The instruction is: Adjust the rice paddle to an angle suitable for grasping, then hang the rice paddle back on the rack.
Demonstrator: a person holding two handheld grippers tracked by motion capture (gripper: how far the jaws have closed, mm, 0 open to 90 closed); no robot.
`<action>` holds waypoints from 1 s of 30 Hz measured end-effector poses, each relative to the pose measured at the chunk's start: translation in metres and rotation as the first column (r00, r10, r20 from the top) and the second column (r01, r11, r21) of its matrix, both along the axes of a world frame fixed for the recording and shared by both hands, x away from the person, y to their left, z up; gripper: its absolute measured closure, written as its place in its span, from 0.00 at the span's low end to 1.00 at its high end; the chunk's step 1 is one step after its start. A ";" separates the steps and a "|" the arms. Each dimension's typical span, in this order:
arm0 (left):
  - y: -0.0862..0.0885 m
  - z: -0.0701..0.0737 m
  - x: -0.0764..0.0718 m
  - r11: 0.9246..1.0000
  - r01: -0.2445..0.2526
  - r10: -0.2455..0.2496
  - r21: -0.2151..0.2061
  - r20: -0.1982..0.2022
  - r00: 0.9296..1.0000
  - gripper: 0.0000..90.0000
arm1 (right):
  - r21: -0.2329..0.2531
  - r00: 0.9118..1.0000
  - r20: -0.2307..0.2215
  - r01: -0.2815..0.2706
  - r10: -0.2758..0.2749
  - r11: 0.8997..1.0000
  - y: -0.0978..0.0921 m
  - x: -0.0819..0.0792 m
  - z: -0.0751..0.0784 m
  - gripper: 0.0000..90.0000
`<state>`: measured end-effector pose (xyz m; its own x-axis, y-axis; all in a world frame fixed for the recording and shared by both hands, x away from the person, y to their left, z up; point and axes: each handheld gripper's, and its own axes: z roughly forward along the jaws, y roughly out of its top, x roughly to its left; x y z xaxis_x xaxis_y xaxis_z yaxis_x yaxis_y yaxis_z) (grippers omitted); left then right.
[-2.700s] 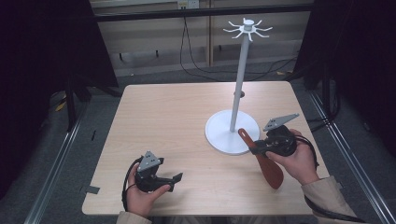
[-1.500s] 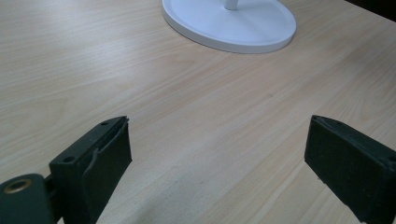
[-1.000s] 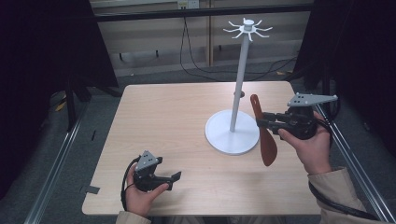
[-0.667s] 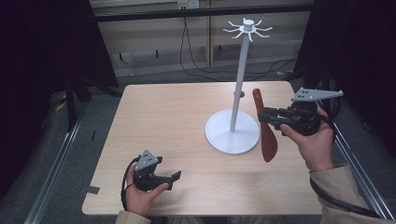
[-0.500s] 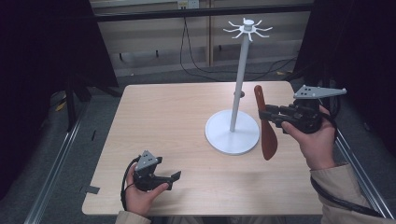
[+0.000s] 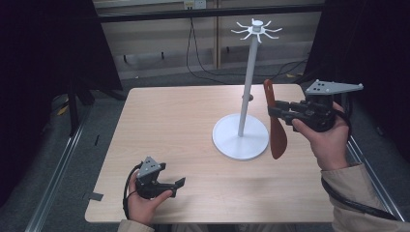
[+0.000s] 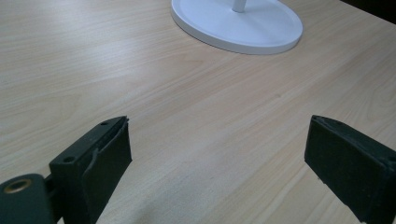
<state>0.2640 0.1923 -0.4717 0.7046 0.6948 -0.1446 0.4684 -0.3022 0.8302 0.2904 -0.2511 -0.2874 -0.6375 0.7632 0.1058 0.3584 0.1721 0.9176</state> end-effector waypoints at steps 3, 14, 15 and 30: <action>0.000 0.001 -0.001 1.000 -0.004 0.004 0.000 0.001 1.000 0.08 | 0.007 1.000 0.000 0.001 -0.001 1.000 0.001 0.000 0.001 0.74; 0.001 0.001 -0.001 1.000 -0.007 0.007 -0.004 0.008 1.000 0.08 | 0.007 1.000 0.015 0.011 -0.011 1.000 0.000 0.002 0.007 0.74; 0.001 0.001 -0.001 1.000 -0.003 0.003 -0.004 0.006 1.000 0.08 | 0.014 1.000 0.020 0.016 -0.016 1.000 0.000 0.002 0.009 0.74; -0.001 0.003 -0.002 1.000 -0.006 0.006 -0.007 0.013 1.000 0.08 | 0.059 0.997 0.066 0.043 -0.046 0.997 -0.001 0.002 0.027 0.74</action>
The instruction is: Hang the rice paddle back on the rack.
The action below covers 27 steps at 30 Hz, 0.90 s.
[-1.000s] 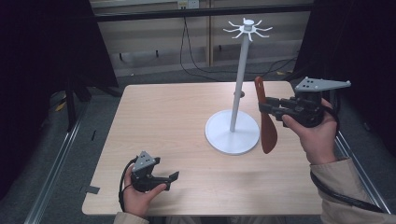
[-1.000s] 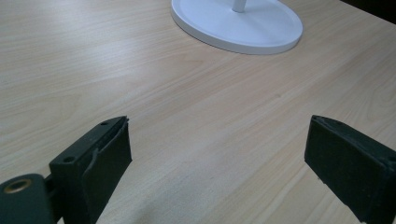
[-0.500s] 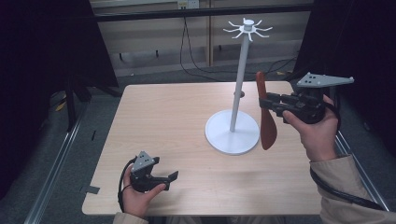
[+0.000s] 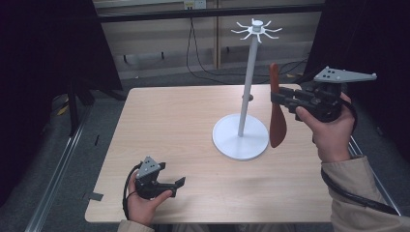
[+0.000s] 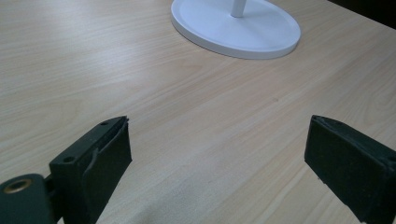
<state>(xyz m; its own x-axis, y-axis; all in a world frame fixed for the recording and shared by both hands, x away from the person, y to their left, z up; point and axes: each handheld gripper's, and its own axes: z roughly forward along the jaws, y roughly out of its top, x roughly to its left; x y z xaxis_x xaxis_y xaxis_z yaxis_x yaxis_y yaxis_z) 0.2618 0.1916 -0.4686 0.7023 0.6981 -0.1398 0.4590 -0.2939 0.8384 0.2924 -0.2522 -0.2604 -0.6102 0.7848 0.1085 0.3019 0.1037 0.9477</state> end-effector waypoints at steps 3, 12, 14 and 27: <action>0.000 0.000 0.000 1.000 -0.001 0.001 0.000 0.000 1.000 0.08 | -0.002 1.000 0.006 0.009 -0.009 1.000 0.000 0.001 0.003 0.74; 0.000 0.000 0.001 1.000 0.002 -0.002 0.001 0.002 1.000 0.08 | 0.006 1.000 0.020 0.020 -0.021 1.000 -0.002 0.002 0.008 0.74; 0.001 0.000 0.001 1.000 -0.002 0.002 -0.001 0.002 1.000 0.08 | 0.016 0.999 0.027 0.025 -0.025 1.000 -0.003 0.002 0.012 0.74; 0.001 0.001 0.001 1.000 -0.009 0.009 -0.010 0.005 1.000 0.08 | 0.021 0.998 0.055 0.041 -0.042 0.999 -0.002 0.003 0.024 0.74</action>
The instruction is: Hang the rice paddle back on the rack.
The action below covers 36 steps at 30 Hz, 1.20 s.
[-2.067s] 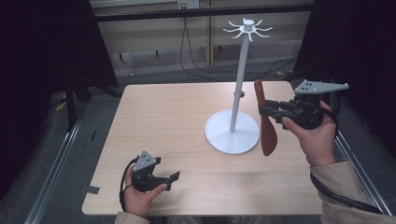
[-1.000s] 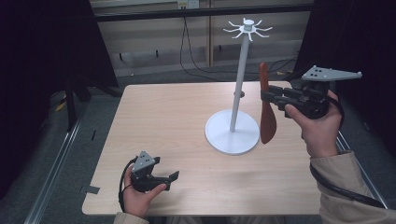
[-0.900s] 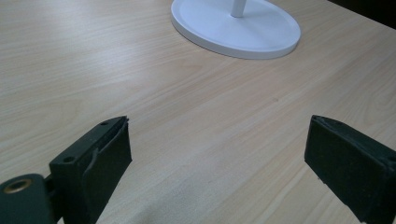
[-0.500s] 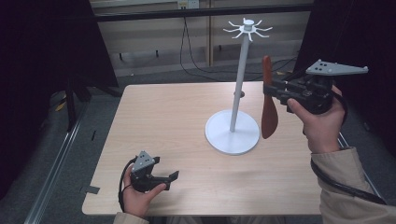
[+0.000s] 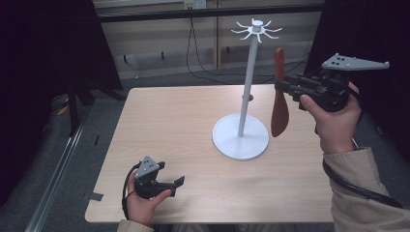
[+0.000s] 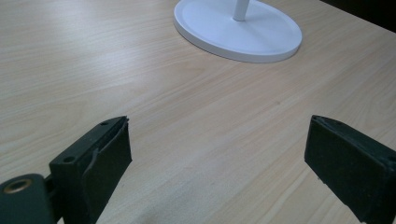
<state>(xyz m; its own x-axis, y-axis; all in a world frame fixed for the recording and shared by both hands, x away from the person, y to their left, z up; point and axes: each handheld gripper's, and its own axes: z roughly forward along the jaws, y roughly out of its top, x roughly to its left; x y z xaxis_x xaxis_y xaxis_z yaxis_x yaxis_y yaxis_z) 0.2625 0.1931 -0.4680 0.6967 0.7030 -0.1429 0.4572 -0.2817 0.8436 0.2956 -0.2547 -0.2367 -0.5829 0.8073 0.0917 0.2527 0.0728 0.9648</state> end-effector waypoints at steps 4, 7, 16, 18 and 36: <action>0.001 0.000 0.000 1.000 0.002 -0.002 0.002 0.000 1.000 0.08 | 0.011 1.000 0.010 0.007 -0.007 1.000 -0.001 0.000 0.003 0.74; 0.001 0.000 0.000 1.000 0.002 -0.002 0.002 0.001 1.000 0.08 | 0.011 1.000 0.016 0.013 -0.013 1.000 -0.001 0.000 0.005 0.74; 0.001 0.000 0.001 1.000 -0.004 0.004 -0.008 -0.001 1.000 0.08 | 0.014 0.999 0.029 0.040 -0.041 0.999 -0.007 0.008 0.016 0.74; 0.001 0.000 0.001 1.000 -0.005 0.005 -0.008 0.000 1.000 0.08 | 0.028 0.999 0.025 0.041 -0.042 0.999 -0.008 0.012 0.016 0.74; 0.005 -0.001 0.003 1.000 -0.008 0.008 -0.010 0.000 1.000 0.08 | 0.023 0.999 0.019 0.034 -0.035 0.999 -0.001 0.039 0.014 0.74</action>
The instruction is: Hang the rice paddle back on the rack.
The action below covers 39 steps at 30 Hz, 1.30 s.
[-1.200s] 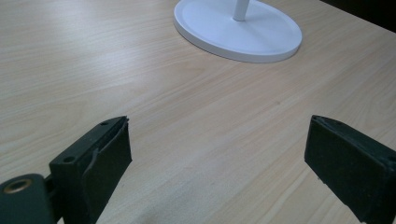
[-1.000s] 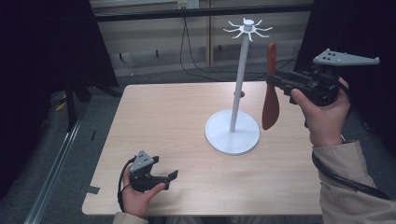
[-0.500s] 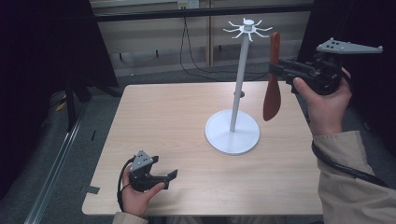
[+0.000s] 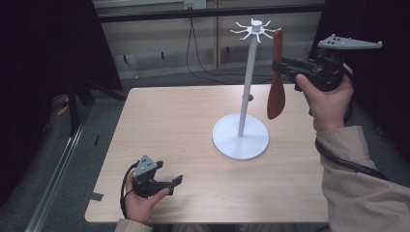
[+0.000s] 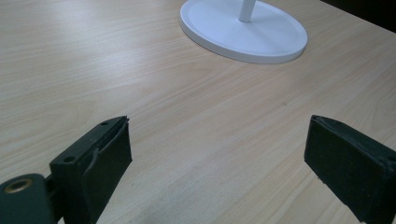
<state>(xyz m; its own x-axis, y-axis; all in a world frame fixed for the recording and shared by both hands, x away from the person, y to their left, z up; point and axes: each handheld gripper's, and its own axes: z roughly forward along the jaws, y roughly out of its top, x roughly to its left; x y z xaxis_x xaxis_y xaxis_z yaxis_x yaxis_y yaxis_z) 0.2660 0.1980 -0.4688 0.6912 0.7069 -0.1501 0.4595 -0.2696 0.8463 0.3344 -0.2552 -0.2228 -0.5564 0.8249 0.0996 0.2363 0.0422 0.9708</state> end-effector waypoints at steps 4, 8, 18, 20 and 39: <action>0.000 0.000 0.000 1.000 -0.002 0.002 0.001 -0.004 1.000 0.08 | -0.011 1.000 -0.003 -0.003 0.003 1.000 0.001 0.003 -0.002 0.74; 0.001 0.000 0.000 1.000 -0.003 0.003 0.002 -0.001 1.000 0.08 | -0.001 1.000 -0.003 -0.006 0.006 1.000 0.003 0.007 -0.004 0.74; 0.002 0.000 0.000 1.000 -0.006 0.006 0.000 -0.002 1.000 0.08 | 0.000 1.000 0.000 -0.008 0.008 1.000 0.011 0.013 -0.007 0.74; 0.003 0.000 0.001 1.000 -0.006 0.006 0.000 0.000 1.000 0.08 | 0.002 1.000 0.002 -0.009 0.009 1.000 0.012 0.014 -0.007 0.74; 0.006 0.000 0.001 1.000 -0.018 0.018 -0.014 0.001 1.000 0.09 | 0.018 1.000 0.008 0.001 -0.001 1.000 0.014 0.016 -0.012 0.73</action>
